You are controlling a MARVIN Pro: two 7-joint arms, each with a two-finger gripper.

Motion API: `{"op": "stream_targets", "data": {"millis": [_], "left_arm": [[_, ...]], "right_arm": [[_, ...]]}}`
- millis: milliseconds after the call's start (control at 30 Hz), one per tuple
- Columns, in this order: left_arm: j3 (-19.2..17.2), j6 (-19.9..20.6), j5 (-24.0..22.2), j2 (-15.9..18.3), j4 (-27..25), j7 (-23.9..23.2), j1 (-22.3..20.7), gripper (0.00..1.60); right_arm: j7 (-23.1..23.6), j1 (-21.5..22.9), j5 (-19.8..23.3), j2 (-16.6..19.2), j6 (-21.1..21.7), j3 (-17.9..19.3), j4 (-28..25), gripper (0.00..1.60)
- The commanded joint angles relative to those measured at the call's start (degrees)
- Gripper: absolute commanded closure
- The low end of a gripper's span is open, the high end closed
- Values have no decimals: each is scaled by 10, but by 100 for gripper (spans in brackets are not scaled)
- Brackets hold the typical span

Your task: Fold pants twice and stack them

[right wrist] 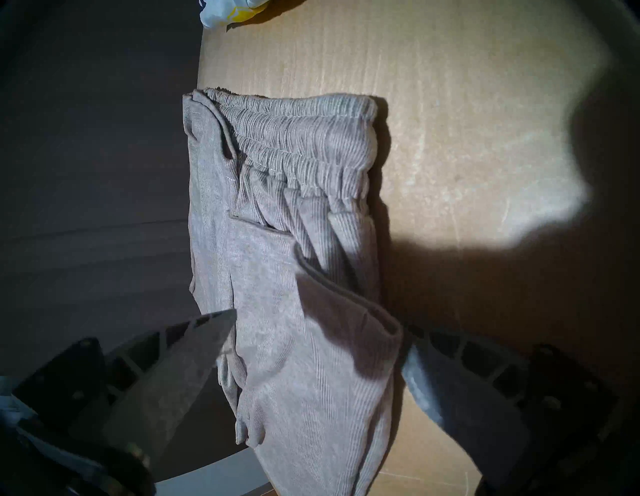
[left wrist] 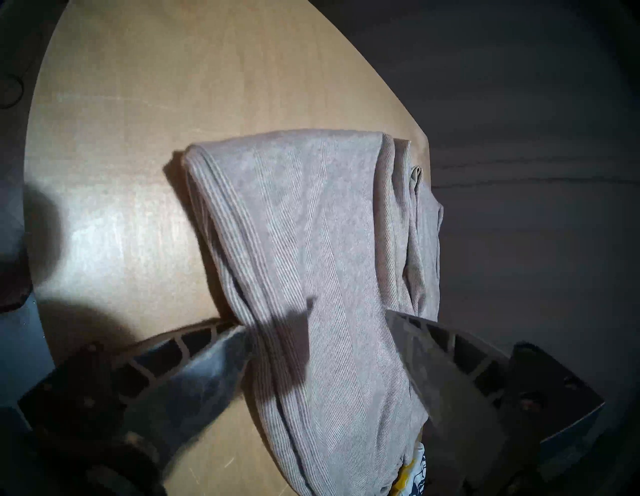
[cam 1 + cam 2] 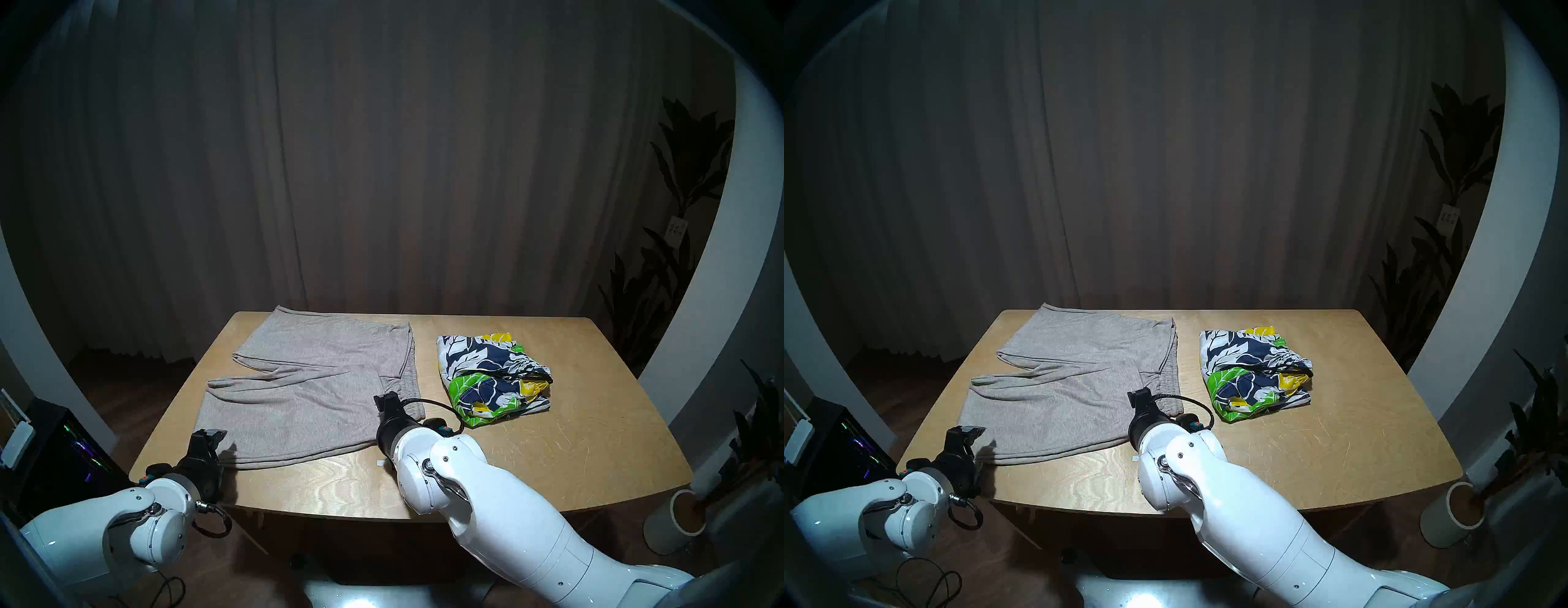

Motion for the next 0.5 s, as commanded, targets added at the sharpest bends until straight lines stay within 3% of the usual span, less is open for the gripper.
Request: {"op": "stream_targets", "data": {"millis": [0, 300, 367, 433, 467], "left_arm": [[29, 4, 0, -13, 35, 23, -29, 0], [47, 16, 1, -25, 51, 20, -50, 0], [53, 17, 2, -28, 55, 21, -55, 29], [59, 18, 3, -31, 58, 23, -61, 43], [63, 18, 4, -32, 61, 23, -64, 56]], "right_arm": [[1, 9, 2, -21, 1, -8, 36, 0], [8, 18, 5, -27, -3, -15, 58, 4], [8, 19, 6, -26, -4, -16, 59, 15], [7, 20, 7, -26, -5, -16, 60, 45], [7, 21, 7, -26, -6, -17, 60, 68]]}}
